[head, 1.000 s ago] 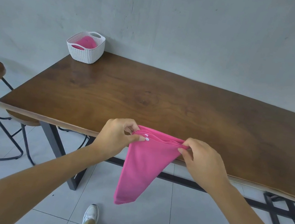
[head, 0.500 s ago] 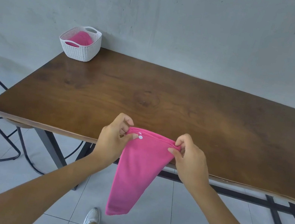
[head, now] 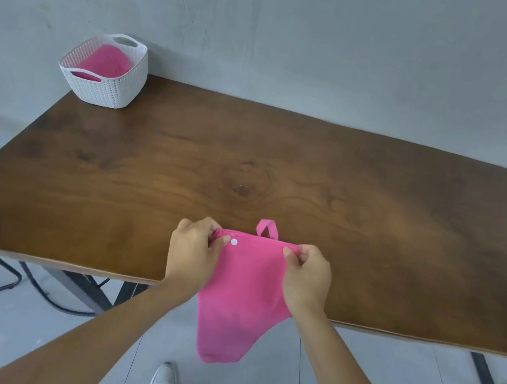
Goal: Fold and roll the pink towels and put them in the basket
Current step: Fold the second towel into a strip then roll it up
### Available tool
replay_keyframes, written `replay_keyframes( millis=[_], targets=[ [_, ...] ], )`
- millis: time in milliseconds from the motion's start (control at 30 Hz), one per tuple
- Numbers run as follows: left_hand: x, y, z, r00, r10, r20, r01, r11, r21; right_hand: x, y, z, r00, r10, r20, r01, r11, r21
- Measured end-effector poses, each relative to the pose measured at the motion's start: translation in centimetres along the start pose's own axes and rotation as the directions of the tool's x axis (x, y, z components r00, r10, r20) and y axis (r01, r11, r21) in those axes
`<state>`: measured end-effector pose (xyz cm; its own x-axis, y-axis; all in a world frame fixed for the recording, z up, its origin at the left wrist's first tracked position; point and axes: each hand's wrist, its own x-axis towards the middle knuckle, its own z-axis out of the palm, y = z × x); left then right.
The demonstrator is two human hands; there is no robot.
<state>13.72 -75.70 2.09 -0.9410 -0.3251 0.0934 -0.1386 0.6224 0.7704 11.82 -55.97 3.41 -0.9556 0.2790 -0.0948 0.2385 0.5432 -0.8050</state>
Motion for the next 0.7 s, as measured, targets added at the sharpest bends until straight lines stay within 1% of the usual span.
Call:
replay_keyframes(
  millis=[100, 167, 267, 433, 567, 700],
  targets=[
    [1.3, -0.7, 0.8, 0.998, 0.063, -0.016, -0.06, 0.984, 0.167, 1.2, 0.7, 1.2, 0.996, -0.058, -0.062, 0.042, 0.972, -0.231],
    [2.5, -0.8, 1.2, 0.995, 0.092, -0.026, -0.084, 0.973, 0.216, 2.2, 0.7, 1.6, 0.991, -0.102, -0.085, 0.073, 0.953, -0.294],
    [4.9, -0.7, 1.8, 0.996, 0.087, -0.032, -0.078, 0.973, 0.216, 4.4, 0.0, 1.8, 0.993, -0.095, -0.074, 0.069, 0.951, -0.302],
    [9.6, -0.1, 2.7, 0.998, 0.068, -0.006, -0.065, 0.976, 0.209, 9.1, -1.9, 2.0, 0.999, -0.001, -0.038, -0.012, 0.94, -0.34],
    [13.4, 0.6, 3.5, 1.0, 0.031, 0.003, -0.031, 0.982, 0.184, 12.9, -3.9, 2.5, 0.995, 0.101, -0.023, -0.103, 0.934, -0.341],
    [16.8, 1.1, 4.1, 1.0, -0.01, 0.018, 0.007, 0.988, 0.155, 16.2, -5.5, 3.0, 0.986, 0.164, 0.001, -0.15, 0.903, -0.402]
  ],
)
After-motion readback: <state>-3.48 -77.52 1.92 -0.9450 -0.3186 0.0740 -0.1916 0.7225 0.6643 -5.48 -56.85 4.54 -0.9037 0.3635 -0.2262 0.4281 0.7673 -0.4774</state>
